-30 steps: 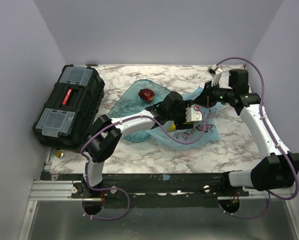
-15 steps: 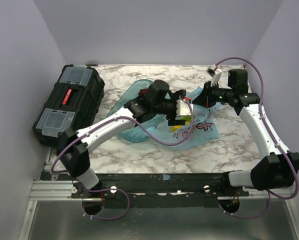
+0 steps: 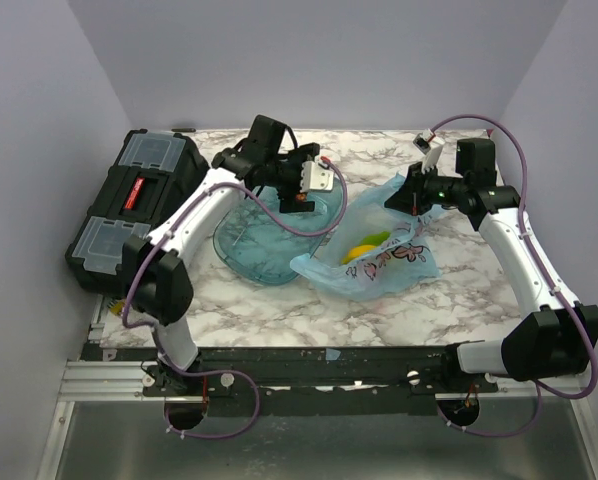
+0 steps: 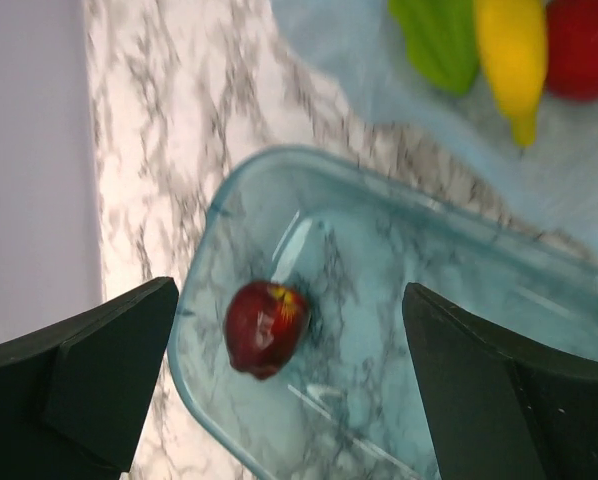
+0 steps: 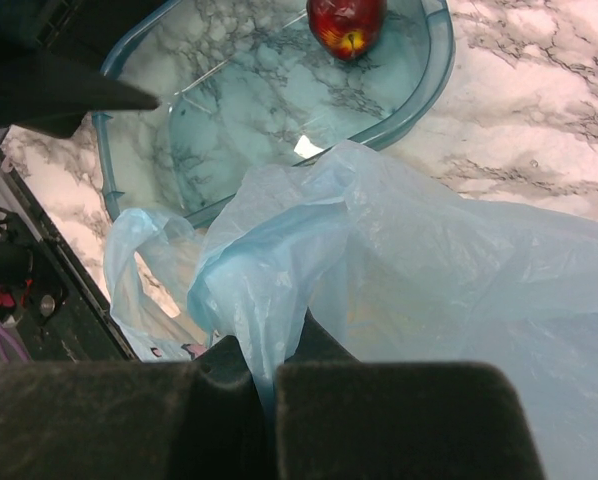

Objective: Place the fake fruits into the plastic bag and tie a complex knot

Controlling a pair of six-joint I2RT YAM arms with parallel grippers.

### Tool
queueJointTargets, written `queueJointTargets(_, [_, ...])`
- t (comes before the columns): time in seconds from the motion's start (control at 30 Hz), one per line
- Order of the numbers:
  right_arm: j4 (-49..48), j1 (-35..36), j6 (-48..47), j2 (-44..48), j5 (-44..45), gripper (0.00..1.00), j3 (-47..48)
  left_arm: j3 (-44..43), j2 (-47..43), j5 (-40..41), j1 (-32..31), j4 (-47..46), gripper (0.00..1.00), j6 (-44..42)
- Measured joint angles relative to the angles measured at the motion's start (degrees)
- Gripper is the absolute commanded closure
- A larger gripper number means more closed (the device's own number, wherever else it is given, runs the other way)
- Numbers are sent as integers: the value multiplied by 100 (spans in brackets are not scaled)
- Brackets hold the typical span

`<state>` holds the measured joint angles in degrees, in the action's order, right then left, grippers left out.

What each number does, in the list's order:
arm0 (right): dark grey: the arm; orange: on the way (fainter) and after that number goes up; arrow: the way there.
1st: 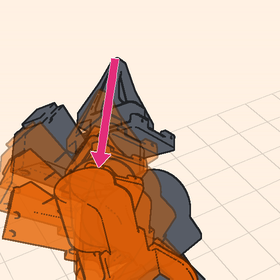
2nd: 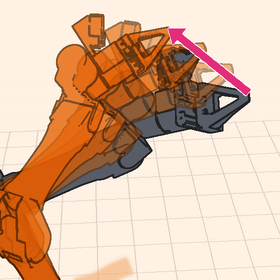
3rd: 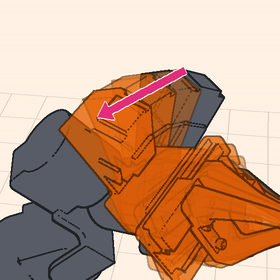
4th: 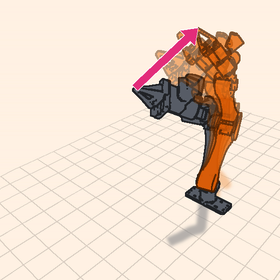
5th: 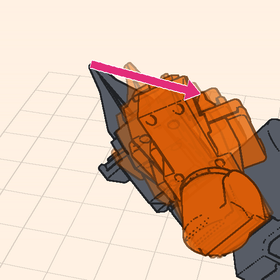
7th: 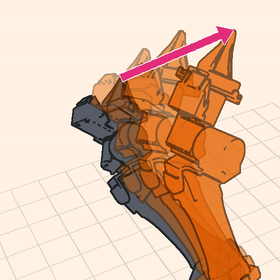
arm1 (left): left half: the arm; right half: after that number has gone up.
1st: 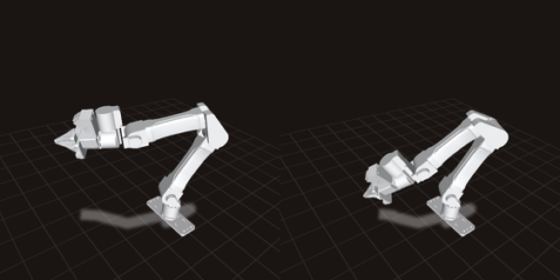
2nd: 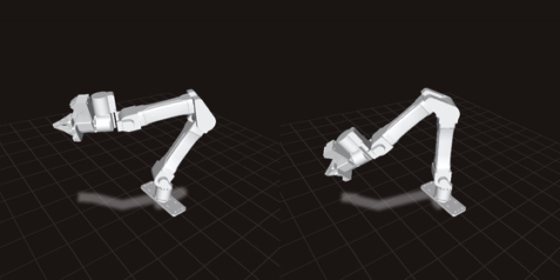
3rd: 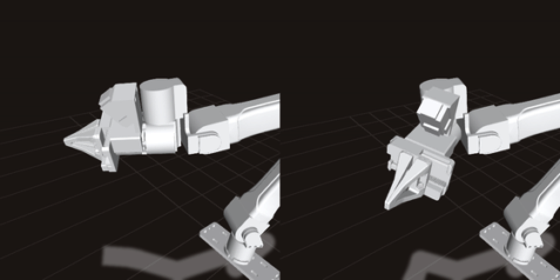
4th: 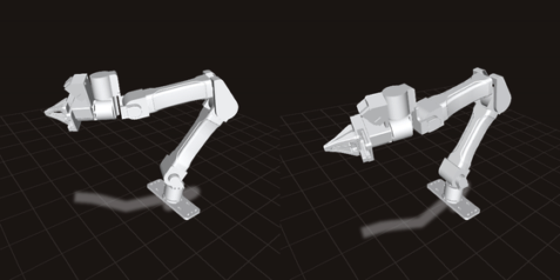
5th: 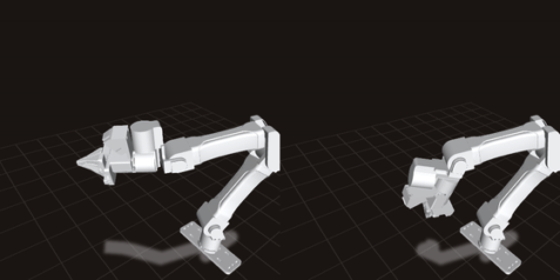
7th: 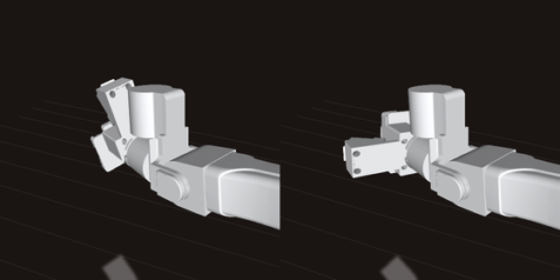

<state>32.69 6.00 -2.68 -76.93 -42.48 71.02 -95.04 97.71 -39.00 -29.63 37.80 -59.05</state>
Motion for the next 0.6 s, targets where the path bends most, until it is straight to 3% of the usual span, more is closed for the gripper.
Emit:
queueJointTargets(0.3, [0,0,0,20,4,99,0,-831,1746,1303,479,581,1,-1237])
queueJointTargets(0.6, [2,0,-39,24,24,99,0,-1735,2896,2033,487,634,2,-1670])
